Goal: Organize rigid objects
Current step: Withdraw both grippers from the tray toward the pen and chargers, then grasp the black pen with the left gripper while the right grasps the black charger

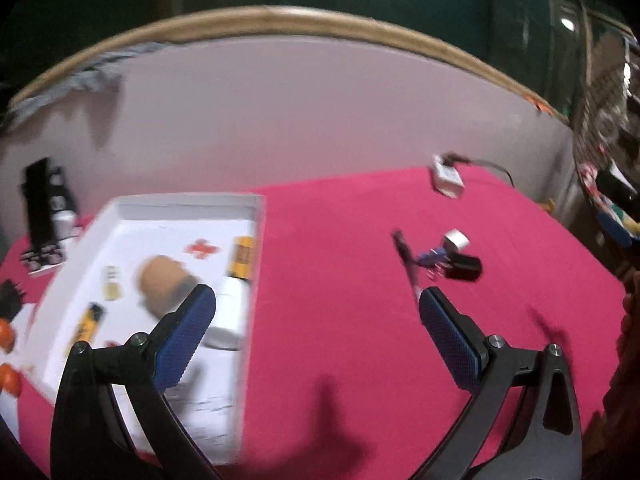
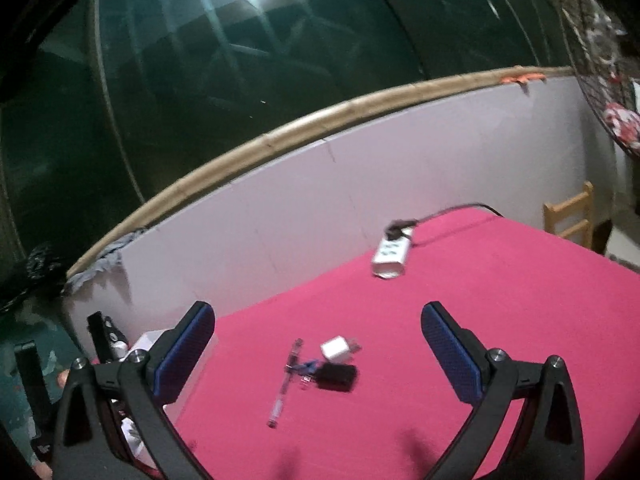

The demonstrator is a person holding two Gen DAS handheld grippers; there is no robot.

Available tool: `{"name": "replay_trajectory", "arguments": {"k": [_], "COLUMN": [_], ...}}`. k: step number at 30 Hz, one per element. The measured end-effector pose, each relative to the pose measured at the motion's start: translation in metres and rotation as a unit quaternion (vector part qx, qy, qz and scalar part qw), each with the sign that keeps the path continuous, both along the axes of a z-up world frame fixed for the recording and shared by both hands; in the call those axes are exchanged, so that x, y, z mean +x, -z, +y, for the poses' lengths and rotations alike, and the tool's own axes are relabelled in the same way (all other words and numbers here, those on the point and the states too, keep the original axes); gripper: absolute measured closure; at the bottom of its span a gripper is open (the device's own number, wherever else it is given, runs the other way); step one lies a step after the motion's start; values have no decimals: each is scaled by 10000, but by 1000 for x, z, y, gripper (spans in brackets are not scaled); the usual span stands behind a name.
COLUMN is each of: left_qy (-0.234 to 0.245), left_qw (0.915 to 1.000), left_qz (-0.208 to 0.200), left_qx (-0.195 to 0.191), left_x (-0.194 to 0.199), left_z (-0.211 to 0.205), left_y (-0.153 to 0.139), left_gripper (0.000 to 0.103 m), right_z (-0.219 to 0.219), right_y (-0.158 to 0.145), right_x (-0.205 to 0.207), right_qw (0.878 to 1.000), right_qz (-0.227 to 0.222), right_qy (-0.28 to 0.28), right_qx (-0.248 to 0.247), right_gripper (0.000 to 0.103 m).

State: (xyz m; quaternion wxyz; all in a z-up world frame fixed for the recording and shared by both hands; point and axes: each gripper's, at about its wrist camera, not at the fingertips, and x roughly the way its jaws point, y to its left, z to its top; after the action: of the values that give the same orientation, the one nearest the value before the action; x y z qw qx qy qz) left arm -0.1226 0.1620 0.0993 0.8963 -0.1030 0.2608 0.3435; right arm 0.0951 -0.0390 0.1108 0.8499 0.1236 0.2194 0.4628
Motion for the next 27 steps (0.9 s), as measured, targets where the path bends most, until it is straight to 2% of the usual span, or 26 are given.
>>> {"name": "replay_trajectory", "arguments": {"k": [5, 8, 15, 19, 22, 24, 27], "left_qy": [321, 484, 487, 447, 441, 464, 506], "left_qw": [9979, 9961, 9906, 9897, 9888, 9885, 9882], "left_qz": [518, 660, 1091, 1183, 1245, 1265, 1314], "left_qx": [-220, -327, -660, -664, -688, -680, -610], "left_x": [50, 76, 119, 131, 137, 140, 139], "left_z": [1, 2, 5, 6, 8, 8, 10], "left_y": [20, 27, 46, 51, 56, 57, 59], "left_gripper": [0, 0, 0, 0, 0, 0, 0], "right_z": [-15, -25, -40, -39, -23, -1, 32], "right_y": [13, 16, 23, 30, 30, 30, 40], "right_x": [16, 24, 37, 46, 52, 54, 58], "right_qw": [9995, 9990, 9977, 9971, 9982, 9966, 9818], "right_qz": [248, 358, 518, 661, 558, 297, 179], "right_qy": [180, 279, 399, 373, 104, -390, -1189], "right_qx": [-9, 47, 154, 98, -171, -662, -1469], "right_gripper": [0, 0, 0, 0, 0, 0, 0]}}
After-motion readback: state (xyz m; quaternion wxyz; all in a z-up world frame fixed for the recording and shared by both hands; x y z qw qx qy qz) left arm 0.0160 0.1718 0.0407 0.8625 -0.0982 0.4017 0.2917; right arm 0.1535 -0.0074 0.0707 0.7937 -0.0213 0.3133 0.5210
